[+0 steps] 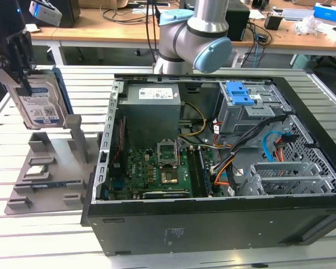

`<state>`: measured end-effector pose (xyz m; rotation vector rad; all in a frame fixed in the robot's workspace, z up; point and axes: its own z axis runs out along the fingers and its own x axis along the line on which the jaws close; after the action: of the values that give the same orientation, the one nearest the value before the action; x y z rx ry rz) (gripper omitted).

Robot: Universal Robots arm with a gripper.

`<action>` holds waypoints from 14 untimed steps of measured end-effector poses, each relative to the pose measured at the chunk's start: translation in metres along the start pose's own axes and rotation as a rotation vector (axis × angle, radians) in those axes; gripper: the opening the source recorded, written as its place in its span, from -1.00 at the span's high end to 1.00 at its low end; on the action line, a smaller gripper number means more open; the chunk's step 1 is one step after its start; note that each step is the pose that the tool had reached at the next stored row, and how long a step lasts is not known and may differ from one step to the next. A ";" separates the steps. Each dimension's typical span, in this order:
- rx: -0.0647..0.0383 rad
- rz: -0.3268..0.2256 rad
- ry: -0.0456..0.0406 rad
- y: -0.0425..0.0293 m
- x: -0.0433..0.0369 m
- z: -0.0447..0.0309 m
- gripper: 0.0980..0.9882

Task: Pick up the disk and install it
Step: 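Pick up the disk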

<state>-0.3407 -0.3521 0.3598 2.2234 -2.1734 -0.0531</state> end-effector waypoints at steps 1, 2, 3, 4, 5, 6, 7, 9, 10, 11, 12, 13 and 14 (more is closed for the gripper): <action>0.000 0.000 0.0000 0.0000 0.0000 -0.0009 0.40; 0.000 0.000 0.0000 0.0000 0.0000 -0.0014 0.40; 0.000 0.000 -0.0001 0.0000 0.0000 -0.0019 0.40; 0.000 0.000 0.0000 0.0000 0.0000 -0.0023 0.40; -0.001 0.000 0.0000 -0.0001 0.0000 -0.0027 0.40; -0.001 0.000 0.0000 -0.0001 0.0000 -0.0032 0.40; -0.001 0.000 0.0000 0.0000 0.0000 -0.0037 0.40; -0.001 0.000 0.0000 0.0000 0.0000 -0.0054 0.40; -0.001 0.000 0.0000 0.0000 0.0000 -0.0066 0.40; -0.001 0.000 0.0000 0.0000 0.0000 -0.0083 0.40; -0.001 0.000 0.0000 0.0001 0.0000 -0.0093 0.40; -0.001 0.000 0.0000 0.0001 0.0000 -0.0103 0.40; -0.001 0.000 0.0000 0.0001 0.0000 -0.0119 0.40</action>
<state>-0.3402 -0.3521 0.3717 2.2227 -2.1726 -0.0546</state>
